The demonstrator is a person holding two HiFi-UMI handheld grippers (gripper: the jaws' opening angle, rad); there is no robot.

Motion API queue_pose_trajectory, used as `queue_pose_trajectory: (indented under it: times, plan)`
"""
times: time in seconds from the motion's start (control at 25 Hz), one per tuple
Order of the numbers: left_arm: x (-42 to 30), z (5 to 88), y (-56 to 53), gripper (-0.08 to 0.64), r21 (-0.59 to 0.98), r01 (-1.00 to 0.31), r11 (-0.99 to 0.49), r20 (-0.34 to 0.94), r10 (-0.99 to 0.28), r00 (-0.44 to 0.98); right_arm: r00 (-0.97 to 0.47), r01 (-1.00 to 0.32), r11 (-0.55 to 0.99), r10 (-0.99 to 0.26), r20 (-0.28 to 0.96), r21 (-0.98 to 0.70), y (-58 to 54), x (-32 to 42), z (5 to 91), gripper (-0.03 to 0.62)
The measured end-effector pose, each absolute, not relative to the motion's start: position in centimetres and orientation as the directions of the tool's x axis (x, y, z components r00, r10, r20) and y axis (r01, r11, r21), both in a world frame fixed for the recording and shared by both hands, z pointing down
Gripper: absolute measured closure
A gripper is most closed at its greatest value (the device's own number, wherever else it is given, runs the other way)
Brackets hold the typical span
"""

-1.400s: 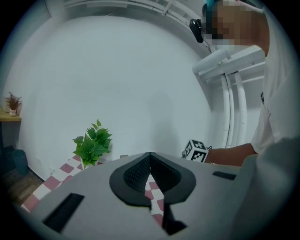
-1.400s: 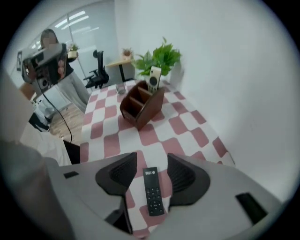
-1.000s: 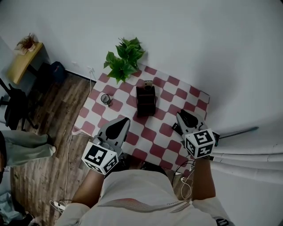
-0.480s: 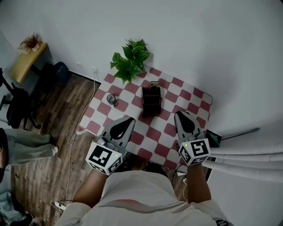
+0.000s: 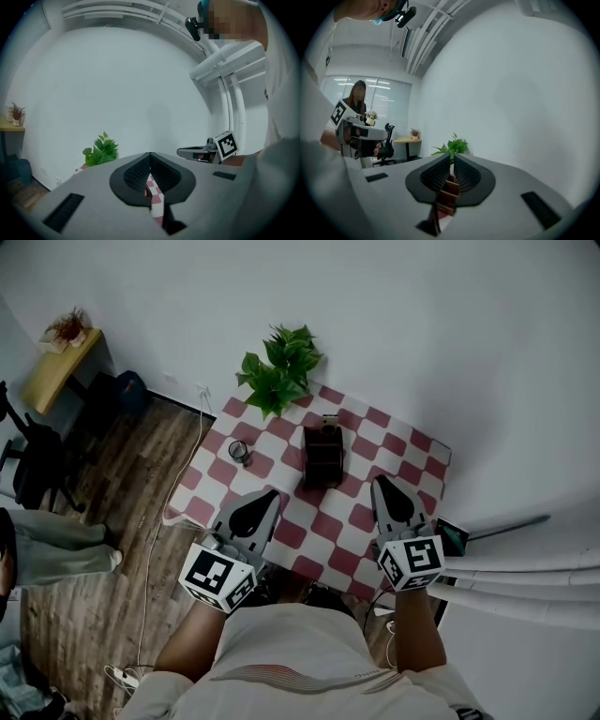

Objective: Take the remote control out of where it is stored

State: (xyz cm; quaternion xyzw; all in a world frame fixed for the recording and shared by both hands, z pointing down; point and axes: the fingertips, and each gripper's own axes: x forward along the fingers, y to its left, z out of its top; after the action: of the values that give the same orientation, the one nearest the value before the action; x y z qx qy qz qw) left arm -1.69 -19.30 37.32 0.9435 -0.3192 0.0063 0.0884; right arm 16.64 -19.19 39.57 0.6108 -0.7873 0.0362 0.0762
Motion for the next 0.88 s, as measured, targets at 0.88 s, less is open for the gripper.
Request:
queue_pose_trajectory:
  times: [0.88]
  plan:
    - [-6.2, 40.8, -22.3, 0.554, 0.224, -0.681, -0.697, 0.131, -0.670, 0.730, -0.044, -0.999, 0.040, -0.904, 0.424, -0.018, -35.9, 15.4, 49.7, 0.379]
